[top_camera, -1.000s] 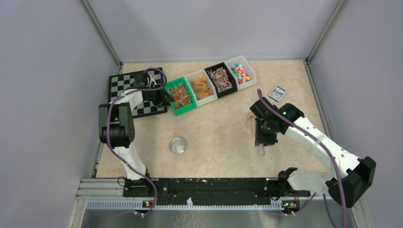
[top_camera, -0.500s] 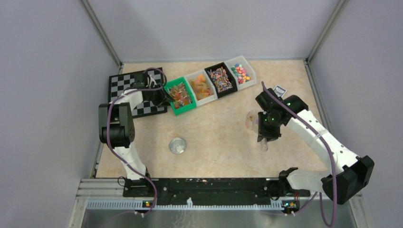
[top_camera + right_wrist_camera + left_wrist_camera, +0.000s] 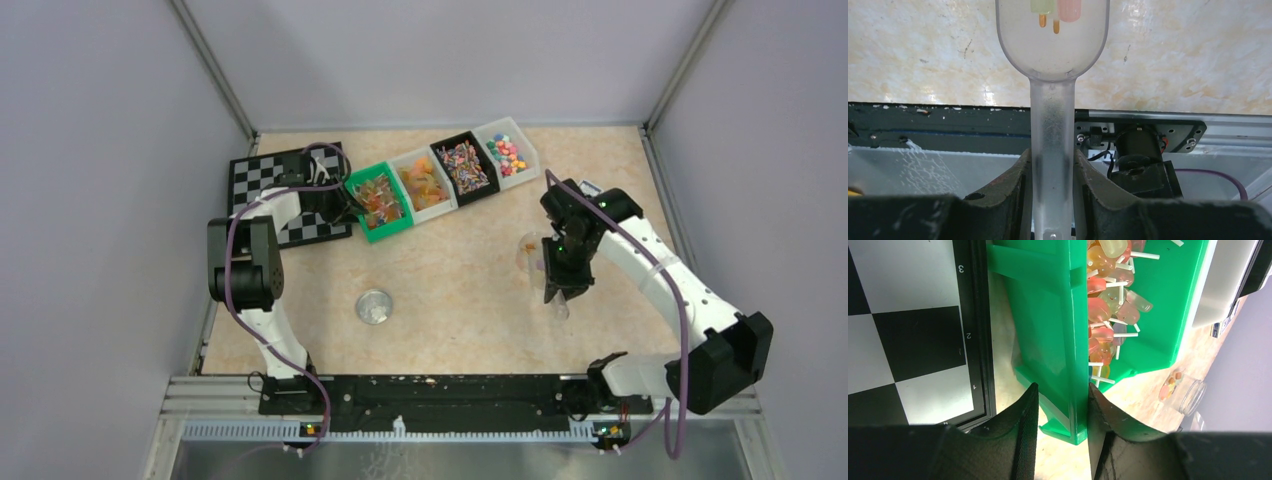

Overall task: Pack the candies
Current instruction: Place the fake candies in the packing bottle.

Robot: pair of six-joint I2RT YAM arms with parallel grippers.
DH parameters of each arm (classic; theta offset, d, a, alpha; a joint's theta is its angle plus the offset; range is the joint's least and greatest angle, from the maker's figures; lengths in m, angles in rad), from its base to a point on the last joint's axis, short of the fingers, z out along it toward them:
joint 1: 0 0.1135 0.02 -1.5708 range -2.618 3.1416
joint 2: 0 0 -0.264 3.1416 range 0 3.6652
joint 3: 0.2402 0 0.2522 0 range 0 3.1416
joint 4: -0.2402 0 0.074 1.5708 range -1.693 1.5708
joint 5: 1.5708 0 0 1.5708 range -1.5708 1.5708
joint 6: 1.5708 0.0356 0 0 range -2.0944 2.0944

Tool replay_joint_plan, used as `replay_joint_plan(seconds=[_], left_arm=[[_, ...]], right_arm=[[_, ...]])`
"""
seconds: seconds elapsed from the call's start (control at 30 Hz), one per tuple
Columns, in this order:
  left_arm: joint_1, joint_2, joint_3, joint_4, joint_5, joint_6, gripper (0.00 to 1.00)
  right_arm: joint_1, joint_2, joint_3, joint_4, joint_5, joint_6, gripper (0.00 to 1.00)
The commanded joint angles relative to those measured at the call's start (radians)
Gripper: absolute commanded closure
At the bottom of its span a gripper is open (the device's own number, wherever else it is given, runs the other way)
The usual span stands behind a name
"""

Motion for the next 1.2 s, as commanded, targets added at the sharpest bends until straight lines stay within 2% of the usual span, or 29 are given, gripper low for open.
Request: replay_joint_plan(seconds=[0.0, 0.37, 0.5, 0.87, 1.17], left_arm=[[-0.010, -0.027, 0.006, 0.005, 0.060, 0.010, 0.59], [-0.010, -0.027, 0.003, 0.011, 0.074, 0.003, 0.59], [-0.010, -0.025, -0.001, 0.018, 0.078, -0.001, 0.59], [-0.010, -0.029, -0.010, 0.034, 0.111, -0.016, 0.59], [-0.010, -0.032, -0.014, 0.048, 0.125, -0.027, 0.59]], right_arm=[[-0.009, 0.013, 0.046, -0.023, -0.037, -0.027, 1.00], [-0.013, 0.014, 0.063, -0.036, -0.025, -0.024, 1.00], [-0.050, 0.037, 0.079, -0.037, -0.018, -0.015, 1.00], [-0.072, 0.102, 0.140, -0.029, -0.154, -0.020, 1.00], [-0.152, 0.093, 0.132, -0.037, -0.223, -0.023, 1.00]])
